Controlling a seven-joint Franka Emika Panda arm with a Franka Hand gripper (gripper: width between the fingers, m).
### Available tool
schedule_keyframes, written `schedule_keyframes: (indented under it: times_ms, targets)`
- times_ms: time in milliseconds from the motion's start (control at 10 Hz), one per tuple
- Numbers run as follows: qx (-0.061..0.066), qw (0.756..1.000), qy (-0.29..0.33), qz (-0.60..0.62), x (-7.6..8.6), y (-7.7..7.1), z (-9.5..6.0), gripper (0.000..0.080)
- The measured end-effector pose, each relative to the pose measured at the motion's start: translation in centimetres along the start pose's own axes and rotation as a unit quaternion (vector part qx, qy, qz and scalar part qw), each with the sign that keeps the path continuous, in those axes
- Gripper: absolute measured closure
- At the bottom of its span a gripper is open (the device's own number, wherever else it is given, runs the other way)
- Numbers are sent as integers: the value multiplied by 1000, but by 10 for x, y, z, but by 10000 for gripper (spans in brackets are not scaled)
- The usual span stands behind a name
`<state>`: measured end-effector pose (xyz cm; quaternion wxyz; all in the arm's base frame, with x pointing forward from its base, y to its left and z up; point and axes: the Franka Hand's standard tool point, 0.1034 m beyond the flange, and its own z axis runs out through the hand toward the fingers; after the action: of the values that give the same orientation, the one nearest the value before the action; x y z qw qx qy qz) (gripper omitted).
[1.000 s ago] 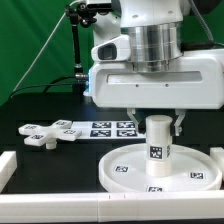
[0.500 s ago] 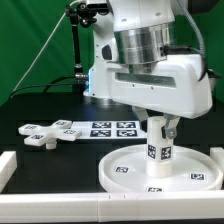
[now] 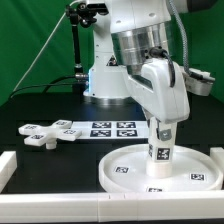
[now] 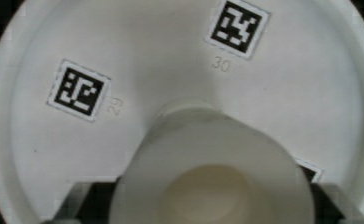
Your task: Assemble round table
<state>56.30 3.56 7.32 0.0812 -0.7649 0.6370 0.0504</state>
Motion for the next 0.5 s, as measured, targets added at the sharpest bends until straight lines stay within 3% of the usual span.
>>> schedule_keyframes:
  times_ms: [100,200,300,400,500]
  targets:
    - [-2,1000,1,-28,1,-1,0,219]
    - [-1,998,4,-55,2,-6,-1,219]
    - [0,996,6,-90,0,-10,-3,171]
    - [-9,986,10,-165,-5,-11,-4,154]
    - [-8,979,8,-202,-5,-11,-3,154]
